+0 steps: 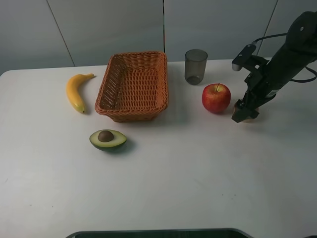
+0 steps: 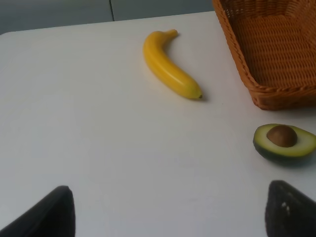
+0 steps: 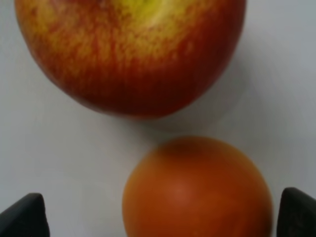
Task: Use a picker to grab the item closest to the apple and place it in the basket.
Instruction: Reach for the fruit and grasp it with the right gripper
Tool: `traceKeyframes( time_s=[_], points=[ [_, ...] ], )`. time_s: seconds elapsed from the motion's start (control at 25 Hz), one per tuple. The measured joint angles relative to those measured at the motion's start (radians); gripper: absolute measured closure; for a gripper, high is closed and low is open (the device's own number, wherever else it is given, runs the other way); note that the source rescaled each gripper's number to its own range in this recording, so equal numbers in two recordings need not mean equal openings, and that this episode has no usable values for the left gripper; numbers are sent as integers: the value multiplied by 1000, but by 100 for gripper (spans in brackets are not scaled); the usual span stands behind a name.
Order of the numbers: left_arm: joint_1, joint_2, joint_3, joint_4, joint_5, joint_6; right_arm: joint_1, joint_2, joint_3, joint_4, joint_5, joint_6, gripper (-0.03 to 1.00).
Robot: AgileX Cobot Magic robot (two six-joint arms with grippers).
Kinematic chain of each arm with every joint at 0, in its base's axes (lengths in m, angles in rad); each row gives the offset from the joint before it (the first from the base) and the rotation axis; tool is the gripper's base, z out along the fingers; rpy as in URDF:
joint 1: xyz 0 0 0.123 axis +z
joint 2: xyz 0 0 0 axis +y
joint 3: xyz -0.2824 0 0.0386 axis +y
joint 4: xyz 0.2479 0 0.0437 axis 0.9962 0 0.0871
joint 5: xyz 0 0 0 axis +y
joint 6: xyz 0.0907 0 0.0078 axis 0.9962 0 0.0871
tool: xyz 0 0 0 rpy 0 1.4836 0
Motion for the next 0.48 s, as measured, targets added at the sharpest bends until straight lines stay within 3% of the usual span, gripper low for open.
traceKeyframes(
  time_s=[0.48],
  points=[
    [0,0,0,0,0,0,1,83,-5,-51,-58,26,-3]
  ],
)
